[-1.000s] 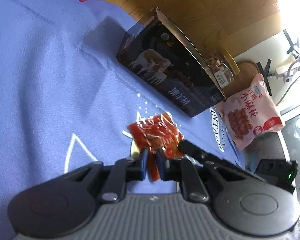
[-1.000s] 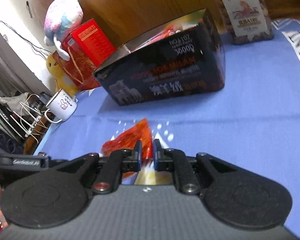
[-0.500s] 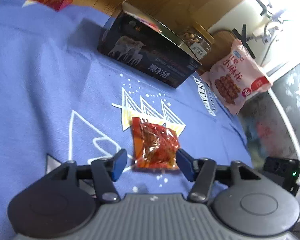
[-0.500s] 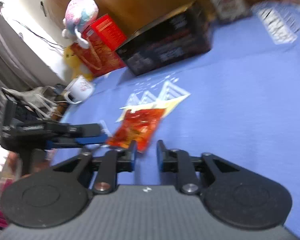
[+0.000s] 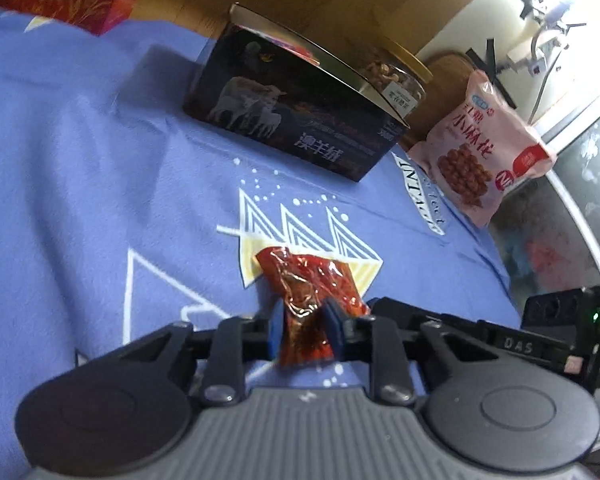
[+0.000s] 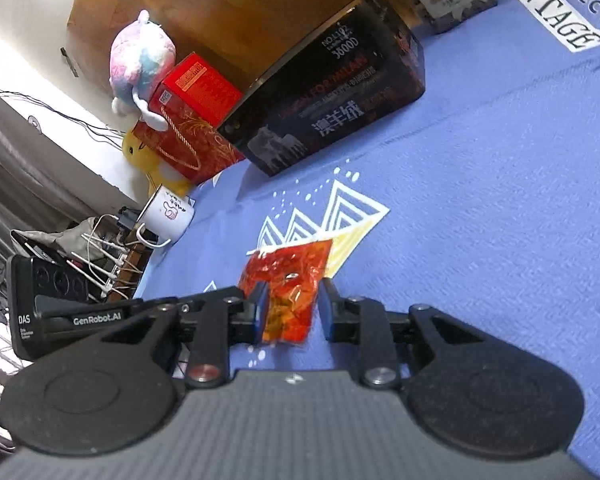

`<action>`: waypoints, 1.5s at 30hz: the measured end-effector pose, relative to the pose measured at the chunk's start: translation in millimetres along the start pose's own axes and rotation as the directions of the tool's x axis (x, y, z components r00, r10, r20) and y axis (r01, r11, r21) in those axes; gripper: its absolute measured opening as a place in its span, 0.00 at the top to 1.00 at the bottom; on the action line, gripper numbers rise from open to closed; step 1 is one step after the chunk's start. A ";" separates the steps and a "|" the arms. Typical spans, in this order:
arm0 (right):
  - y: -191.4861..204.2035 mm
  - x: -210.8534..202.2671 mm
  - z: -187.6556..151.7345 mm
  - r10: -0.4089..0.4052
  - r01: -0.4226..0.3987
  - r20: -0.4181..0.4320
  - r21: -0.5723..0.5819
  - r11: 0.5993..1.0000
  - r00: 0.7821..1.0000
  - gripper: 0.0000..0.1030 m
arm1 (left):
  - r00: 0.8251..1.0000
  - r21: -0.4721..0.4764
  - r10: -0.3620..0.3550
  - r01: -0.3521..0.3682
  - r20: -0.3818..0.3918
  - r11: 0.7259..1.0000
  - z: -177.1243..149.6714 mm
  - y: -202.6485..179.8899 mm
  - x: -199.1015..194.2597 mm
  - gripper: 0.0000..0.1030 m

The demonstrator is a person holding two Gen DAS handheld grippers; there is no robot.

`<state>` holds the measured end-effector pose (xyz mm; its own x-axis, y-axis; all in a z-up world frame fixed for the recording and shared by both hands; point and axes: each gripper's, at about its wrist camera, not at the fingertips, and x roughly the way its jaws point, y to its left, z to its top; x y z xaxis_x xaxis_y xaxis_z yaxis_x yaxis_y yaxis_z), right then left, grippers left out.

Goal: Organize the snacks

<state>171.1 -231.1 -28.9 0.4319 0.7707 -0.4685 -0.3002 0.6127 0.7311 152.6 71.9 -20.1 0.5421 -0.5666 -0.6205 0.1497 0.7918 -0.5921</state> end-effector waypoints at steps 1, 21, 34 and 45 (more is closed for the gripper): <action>1.5 -0.7 -1.7 -0.005 0.005 0.009 -0.010 1.000 1.000 0.71 | 1.000 -0.001 -0.002 0.002 0.003 1.000 -2.1 -0.5 -1.2 0.80; 17.3 -17.0 -42.0 0.019 -0.019 -0.006 0.016 1.000 1.000 0.68 | 0.982 -0.174 -0.187 0.186 0.014 0.967 -42.9 30.7 -39.6 0.85; 26.2 -33.1 -68.3 0.032 -0.031 -0.014 0.074 0.997 0.999 0.66 | 0.979 -0.234 -0.203 0.194 -0.015 0.953 -65.1 35.2 -39.4 0.87; 34.1 -51.0 -78.9 -0.020 0.020 -0.004 0.022 1.000 1.000 0.65 | 0.971 -0.265 -0.240 0.235 0.014 0.935 -77.5 40.4 -59.5 0.88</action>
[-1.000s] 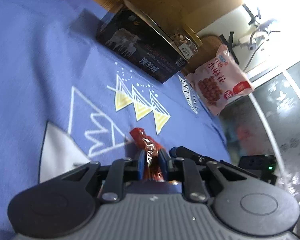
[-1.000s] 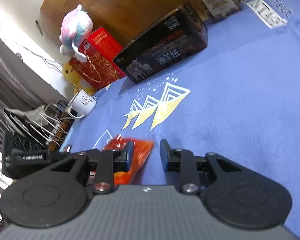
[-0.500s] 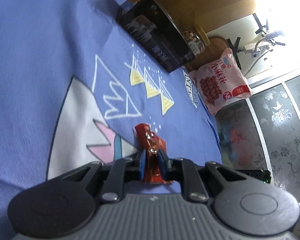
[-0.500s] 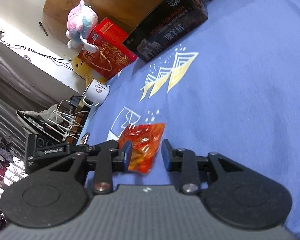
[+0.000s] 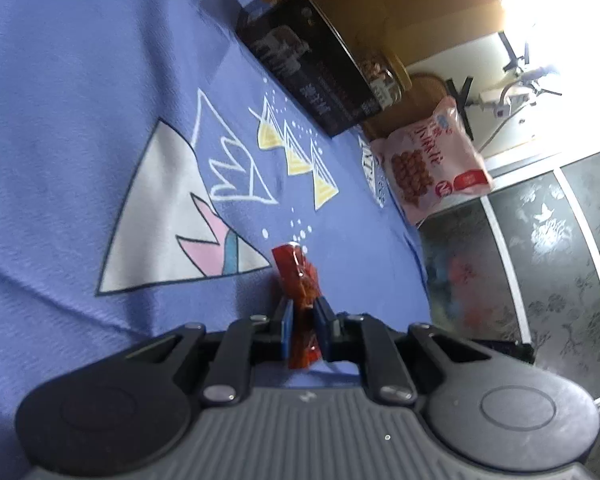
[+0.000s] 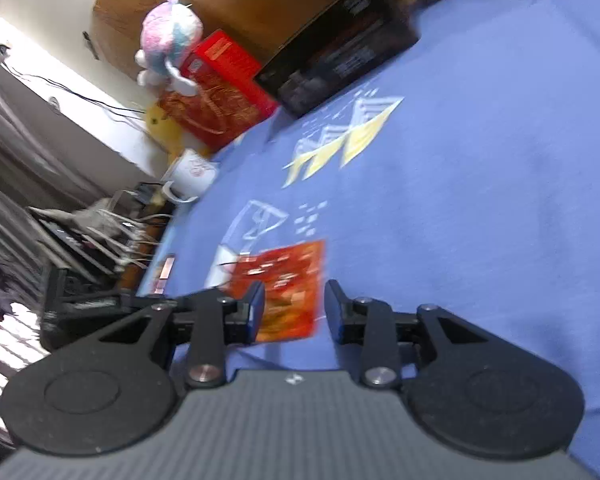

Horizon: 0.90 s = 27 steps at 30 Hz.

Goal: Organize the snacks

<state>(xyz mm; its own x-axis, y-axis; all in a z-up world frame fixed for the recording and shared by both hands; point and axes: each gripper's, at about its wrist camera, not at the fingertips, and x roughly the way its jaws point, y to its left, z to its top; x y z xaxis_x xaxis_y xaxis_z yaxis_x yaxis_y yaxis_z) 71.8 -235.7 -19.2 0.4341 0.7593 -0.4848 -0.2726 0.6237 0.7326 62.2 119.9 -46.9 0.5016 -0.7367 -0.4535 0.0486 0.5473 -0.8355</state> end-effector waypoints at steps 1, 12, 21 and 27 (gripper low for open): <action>-2.1 -0.9 0.0 0.000 0.000 -0.003 0.007 1.000 1.000 0.65 | 1.000 -0.005 0.001 -0.001 0.006 1.000 0.5 1.2 -1.9 0.88; 3.8 21.9 -0.8 0.066 -0.064 -0.065 0.027 0.998 0.996 0.66 | 0.997 -0.060 0.074 -0.073 0.013 0.995 11.6 21.0 -2.2 0.89; 4.9 36.3 4.3 0.042 -0.042 -0.017 0.002 0.999 0.999 0.82 | 0.979 0.104 0.200 -0.204 0.046 0.973 10.7 -4.2 -2.9 0.90; 24.1 42.7 3.3 -0.046 0.050 0.023 -0.173 0.984 0.999 0.88 | 0.947 0.232 0.303 -0.320 0.107 0.919 2.6 -29.6 2.7 0.90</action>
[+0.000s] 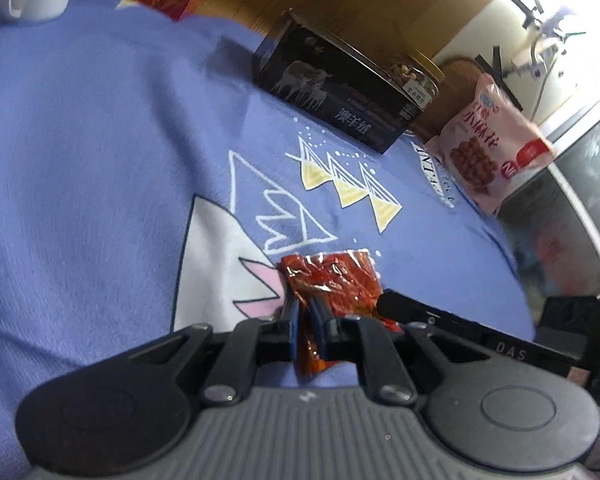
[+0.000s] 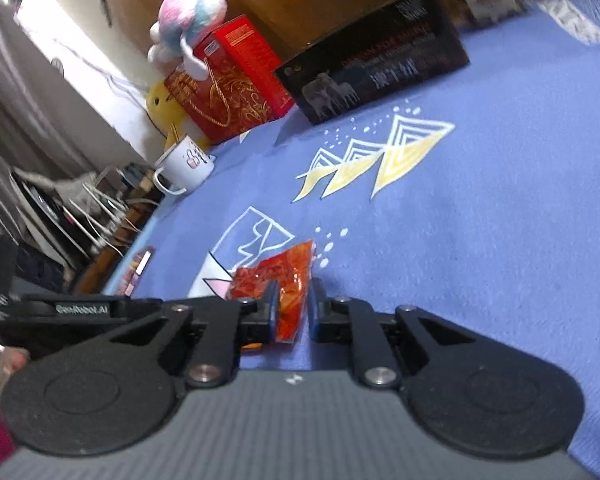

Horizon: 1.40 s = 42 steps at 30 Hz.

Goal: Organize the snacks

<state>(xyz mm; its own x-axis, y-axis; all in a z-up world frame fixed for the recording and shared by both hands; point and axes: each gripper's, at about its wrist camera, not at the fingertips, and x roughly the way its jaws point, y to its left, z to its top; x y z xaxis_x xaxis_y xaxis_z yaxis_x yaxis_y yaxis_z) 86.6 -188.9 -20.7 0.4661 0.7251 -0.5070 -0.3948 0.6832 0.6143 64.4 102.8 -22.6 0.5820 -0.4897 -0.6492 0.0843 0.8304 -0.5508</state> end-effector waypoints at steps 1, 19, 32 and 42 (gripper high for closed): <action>0.0 -0.5 -0.2 -0.008 0.008 -0.003 -0.011 1.000 1.000 0.89 | 1.000 0.007 0.001 -0.001 0.004 1.000 -0.8 -1.9 -0.6 0.92; 13.5 -37.9 -9.7 0.001 0.002 0.063 -0.046 0.999 0.998 0.97 | 0.997 0.139 -0.048 0.039 0.066 0.990 -5.1 -51.2 -19.8 0.92; 7.2 -28.3 86.2 -0.027 0.055 0.206 -0.130 0.990 0.978 0.97 | 0.989 0.219 -0.072 0.043 0.129 0.975 108.4 -83.9 10.4 0.91; -25.8 29.2 188.6 -0.067 0.113 0.270 -0.159 0.981 0.961 0.97 | 0.984 0.238 -0.011 -0.033 0.180 0.971 215.8 -96.2 77.2 0.91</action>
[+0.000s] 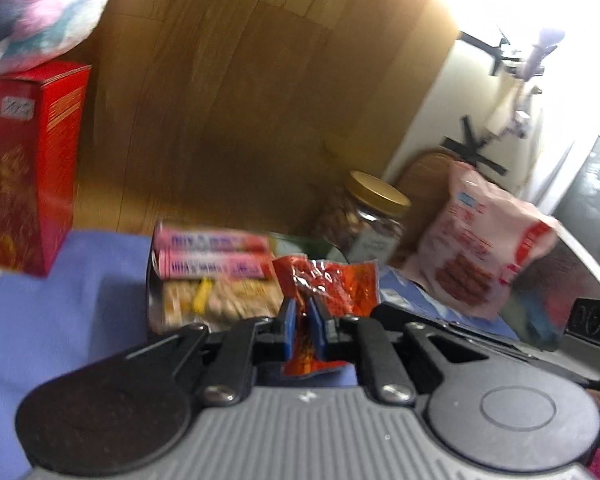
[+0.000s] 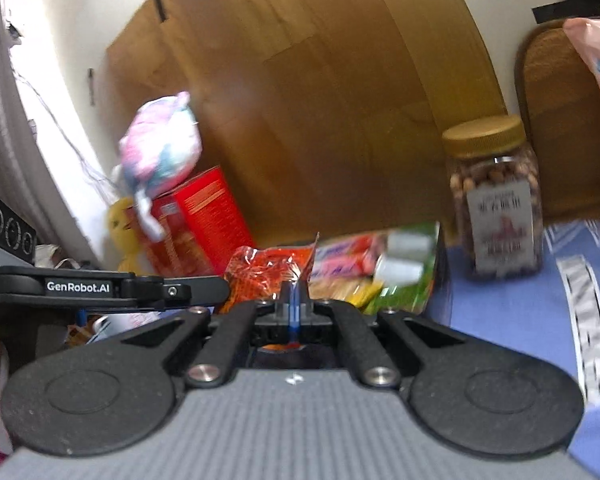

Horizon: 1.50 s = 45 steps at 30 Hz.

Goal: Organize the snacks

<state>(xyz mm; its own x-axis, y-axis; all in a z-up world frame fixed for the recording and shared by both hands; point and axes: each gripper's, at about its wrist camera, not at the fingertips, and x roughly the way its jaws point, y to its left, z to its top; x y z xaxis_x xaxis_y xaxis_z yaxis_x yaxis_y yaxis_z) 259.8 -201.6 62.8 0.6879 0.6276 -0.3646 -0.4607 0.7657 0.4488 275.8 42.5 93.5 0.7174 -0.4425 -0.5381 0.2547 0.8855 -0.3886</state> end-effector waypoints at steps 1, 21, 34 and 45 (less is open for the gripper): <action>-5.2 8.7 3.7 -0.006 0.006 -0.004 0.000 1.000 1.000 0.97 | 1.000 0.000 0.011 -0.011 -0.005 1.000 5.7 2.9 10.9 0.91; -20.2 45.5 3.6 -0.075 0.074 -0.010 -0.053 0.996 0.997 0.88 | 0.989 0.021 0.146 -0.146 -0.025 0.989 7.0 19.6 46.6 0.83; 38.6 -78.8 -95.0 -0.156 0.156 0.015 -0.011 0.988 0.988 0.75 | 0.964 0.087 0.267 -0.266 0.001 0.960 -122.6 -35.0 -56.1 0.77; 71.7 -129.8 -145.5 -0.170 0.170 -0.008 0.024 0.985 0.985 0.70 | 0.930 0.105 0.367 -0.369 0.034 0.924 -195.5 -53.5 -102.0 0.66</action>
<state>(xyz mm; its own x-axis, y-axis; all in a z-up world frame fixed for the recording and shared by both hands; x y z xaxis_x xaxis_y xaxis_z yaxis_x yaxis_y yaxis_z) 55.8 -207.6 23.6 0.7518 0.4893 -0.4421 -0.3234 0.8578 0.3994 62.2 12.5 22.9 0.7824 -0.0815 -0.6175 0.0389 0.9959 -0.0820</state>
